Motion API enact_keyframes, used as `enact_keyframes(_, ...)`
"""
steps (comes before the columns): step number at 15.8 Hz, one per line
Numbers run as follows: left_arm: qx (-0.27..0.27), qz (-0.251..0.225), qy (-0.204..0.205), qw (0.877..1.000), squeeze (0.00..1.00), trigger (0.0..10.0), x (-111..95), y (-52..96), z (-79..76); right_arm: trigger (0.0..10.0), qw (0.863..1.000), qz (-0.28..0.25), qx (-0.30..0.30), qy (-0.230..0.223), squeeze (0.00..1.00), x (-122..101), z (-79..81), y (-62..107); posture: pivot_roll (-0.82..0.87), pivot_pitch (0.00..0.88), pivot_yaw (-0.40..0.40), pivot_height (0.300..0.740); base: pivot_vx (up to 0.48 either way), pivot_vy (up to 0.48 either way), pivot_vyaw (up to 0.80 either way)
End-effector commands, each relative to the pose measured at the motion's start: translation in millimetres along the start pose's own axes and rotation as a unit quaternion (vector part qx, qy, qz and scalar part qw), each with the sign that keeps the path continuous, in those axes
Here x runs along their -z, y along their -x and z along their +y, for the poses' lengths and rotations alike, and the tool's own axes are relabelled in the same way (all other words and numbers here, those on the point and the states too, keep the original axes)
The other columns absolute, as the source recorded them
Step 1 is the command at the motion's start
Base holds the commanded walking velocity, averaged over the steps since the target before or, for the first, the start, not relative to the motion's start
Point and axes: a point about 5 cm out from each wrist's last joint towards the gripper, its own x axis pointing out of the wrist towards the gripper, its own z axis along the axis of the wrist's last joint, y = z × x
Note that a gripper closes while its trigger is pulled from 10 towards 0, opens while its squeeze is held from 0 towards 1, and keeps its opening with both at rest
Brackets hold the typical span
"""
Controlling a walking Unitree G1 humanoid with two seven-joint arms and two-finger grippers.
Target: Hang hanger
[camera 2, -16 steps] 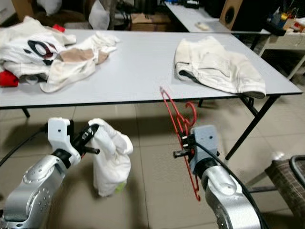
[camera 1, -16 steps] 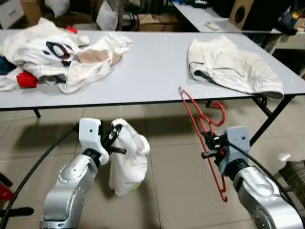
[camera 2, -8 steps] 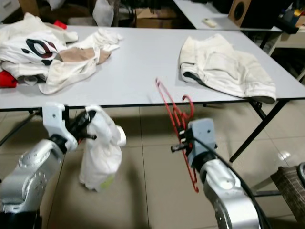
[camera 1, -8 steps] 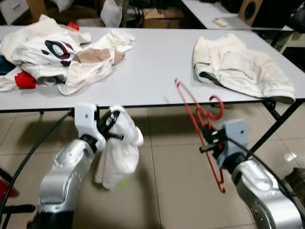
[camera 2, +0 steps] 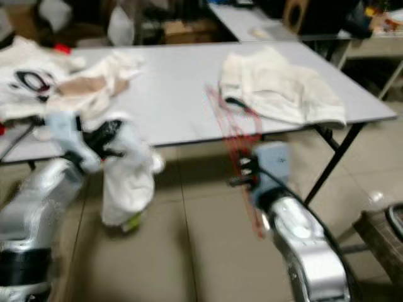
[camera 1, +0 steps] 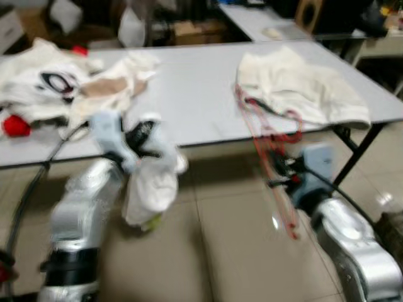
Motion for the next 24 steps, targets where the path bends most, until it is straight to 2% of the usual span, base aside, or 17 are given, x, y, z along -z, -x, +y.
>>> enact_keyframes(1, -0.026, -0.019, -0.015, 0.999, 0.0, 10.0, -9.6, 2.7, 10.7, 10.0, 1.0, -0.016, -0.006, 0.004, 0.0, -6.4, 4.0, -3.3, -0.1, 0.0, -0.002, 0.74, 0.398, 0.0, 0.0)
enact_keyframes(6, -0.044, -0.03, -0.011, 0.999, 0.0, 10.0, -15.2, 3.7, 17.6, 10.0, 1.0, -0.009, -0.014, -0.004, 0.0, -4.7, 5.0, -4.7, -0.1, 0.0, -0.015, 0.74, 0.447, 0.0, 0.0)
enact_keyframes(12, -0.05, -0.035, -0.035, 0.997, 0.0, 10.0, -20.6, -3.4, 24.8, 10.0, 1.0, -0.002, -0.017, -0.019, 0.0, -4.2, 3.7, -3.8, -0.11, 0.0, -0.012, 0.74, 0.48, 0.0, 0.0)
enact_keyframes(15, -0.032, -0.036, -0.04, 0.998, 0.0, 10.0, -25.6, -14.3, 25.1, 10.0, 1.0, -0.008, -0.009, -0.023, 0.0, -5.7, 3.3, -4.6, -0.12, 0.0, -0.005, 0.74, 0.48, 0.0, 0.0)
enact_keyframes(17, -0.006, -0.022, -0.038, 0.999, 0.0, 10.0, -27.9, -33.9, 20.2, 10.0, 1.0, -0.012, 0.006, -0.028, 0.0, -5.9, 0.1, -6.4, -0.11, 0.0, -0.003, 0.74, 0.24, 0.0, 0.0)
enact_keyframes(18, 0.021, -0.015, -0.038, 0.999, 0.0, 10.0, -33.3, -51.2, 14.3, 10.0, 0.999, -0.014, 0.017, -0.033, 0.0, -6.2, -3.0, -8.6, -0.1, 0.0, -0.006, 0.74, 0.0, 0.0, 0.0)
enact_keyframes(19, 0.052, -0.017, -0.057, 0.997, 0.0, 10.0, -43.8, -68.0, 6.9, 10.0, 0.999, -0.016, 0.027, -0.037, 0.0, -6.4, -5.4, -10.7, -0.1, 0.0, -0.003, 0.74, 0.0, 0.0, 0.0)
enact_keyframes(20, 0.081, -0.048, -0.088, 0.992, 0.0, 10.0, -75.8, -91.7, -5.5, 10.0, 0.998, -0.022, 0.036, -0.038, 0.0, -7.7, -8.1, -12.9, -0.1, 0.0, 0.003, 0.74, 0.0, 0.0, 0.0)
enact_keyframes(21, 0.091, -0.073, -0.089, 0.989, 0.0, 10.0, -97.3, -101.0, -12.6, 10.0, 0.998, -0.026, 0.04, -0.037, 0.0, -9.2, -9.4, -13.7, -0.11, 0.0, 0.012, 0.74, 0.0, 0.0, 0.0)
enact_keyframes(22, 0.093, -0.17, -0.094, 0.976, 0.0, 10.0, -156.5, -109.3, -24.7, 10.0, 0.997, -0.039, 0.052, -0.036, 0.0, -13.7, -12.1, -13.8, -0.13, 0.0, 0.037, 0.74, 0.0, 0.0, 0.0)
enact_keyframes(23, 0.073, -0.257, -0.054, 0.962, 0.0, 10.0, -200.6, -104.9, -24.6, 10.0, 0.996, -0.05, 0.068, -0.037, 0.0, -16.2, -15.7, -11.7, -0.14, 0.0, 0.051, 0.74, 0.0, 0.0, 0.0)
enact_keyframes(24, 0.055, -0.302, 0.006, 0.952, 0.0, 10.0, -222.4, -99.1, -16.4, 10.0, 0.993, -0.058, 0.088, -0.044, 0.0, -16.4, -19.8, -8.4, -0.14, 0.0, 0.059, 0.74, 0.0, 0.0, 0.0)
